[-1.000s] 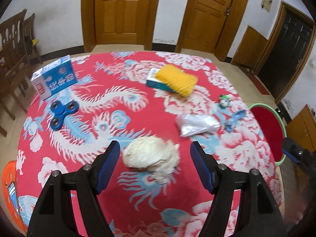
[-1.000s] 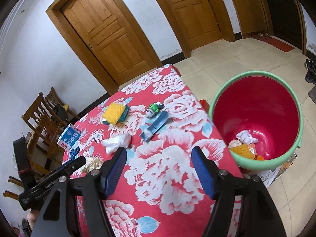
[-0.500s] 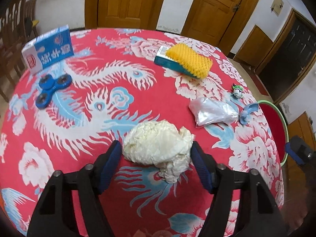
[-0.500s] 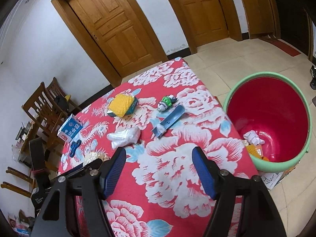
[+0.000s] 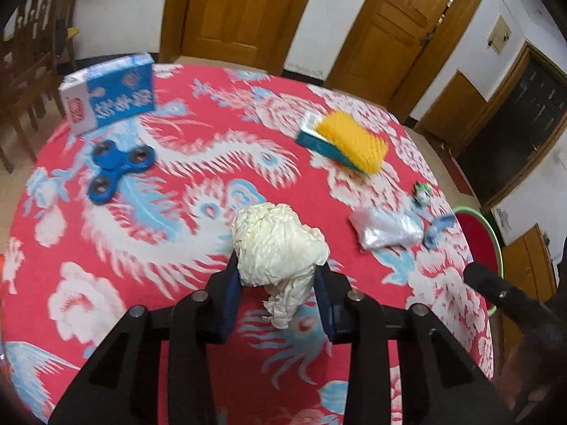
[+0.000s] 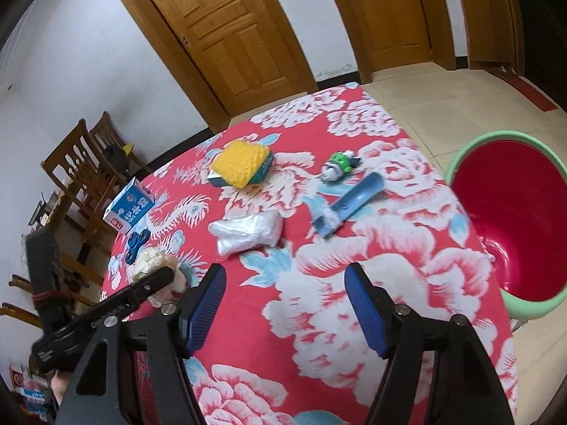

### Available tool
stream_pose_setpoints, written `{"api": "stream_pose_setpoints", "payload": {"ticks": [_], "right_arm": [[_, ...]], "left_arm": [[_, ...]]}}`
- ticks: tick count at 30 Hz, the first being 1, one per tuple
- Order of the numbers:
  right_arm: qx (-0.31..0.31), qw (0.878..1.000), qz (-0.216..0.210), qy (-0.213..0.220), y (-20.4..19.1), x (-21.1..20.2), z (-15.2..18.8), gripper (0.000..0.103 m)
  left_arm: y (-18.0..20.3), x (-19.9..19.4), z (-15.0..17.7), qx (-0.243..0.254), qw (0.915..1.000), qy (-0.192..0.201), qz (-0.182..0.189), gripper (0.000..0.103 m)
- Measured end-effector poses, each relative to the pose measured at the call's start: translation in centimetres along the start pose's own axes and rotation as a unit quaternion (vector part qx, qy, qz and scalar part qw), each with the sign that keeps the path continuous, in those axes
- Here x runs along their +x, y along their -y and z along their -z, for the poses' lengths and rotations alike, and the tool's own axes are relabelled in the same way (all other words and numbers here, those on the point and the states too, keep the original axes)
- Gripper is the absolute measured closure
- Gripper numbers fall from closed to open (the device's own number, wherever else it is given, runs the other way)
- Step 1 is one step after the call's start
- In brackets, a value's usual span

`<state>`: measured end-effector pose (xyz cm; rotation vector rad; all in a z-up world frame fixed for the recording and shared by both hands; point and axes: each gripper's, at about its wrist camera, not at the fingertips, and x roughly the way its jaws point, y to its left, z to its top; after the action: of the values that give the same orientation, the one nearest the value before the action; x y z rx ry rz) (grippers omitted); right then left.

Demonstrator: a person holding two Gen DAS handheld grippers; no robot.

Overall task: Collect trash
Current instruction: 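Grasp the crumpled white paper with the left tool while the right tool grasps the clear plastic bag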

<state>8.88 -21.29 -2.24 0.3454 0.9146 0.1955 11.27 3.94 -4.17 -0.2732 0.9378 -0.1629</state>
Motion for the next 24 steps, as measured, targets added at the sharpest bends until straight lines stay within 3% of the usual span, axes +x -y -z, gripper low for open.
{"api": "stream_pose_setpoints", "payload": {"ticks": [12,24], "right_arm": [[-0.052,0.998,0.010,-0.030,-4.1,4.9,-1.1,0.024],[-0.080,0.994,0.059,-0.034,-5.4,8.1,-1.6,0.022]], "left_arm": [[-3.3,-1.1,-0.9,-0.032,0.9986,0.025,-0.035,0.065],[-4.1,-0.1,-0.7,-0.037,0.9989,0.014,-0.026,0.065]]}}
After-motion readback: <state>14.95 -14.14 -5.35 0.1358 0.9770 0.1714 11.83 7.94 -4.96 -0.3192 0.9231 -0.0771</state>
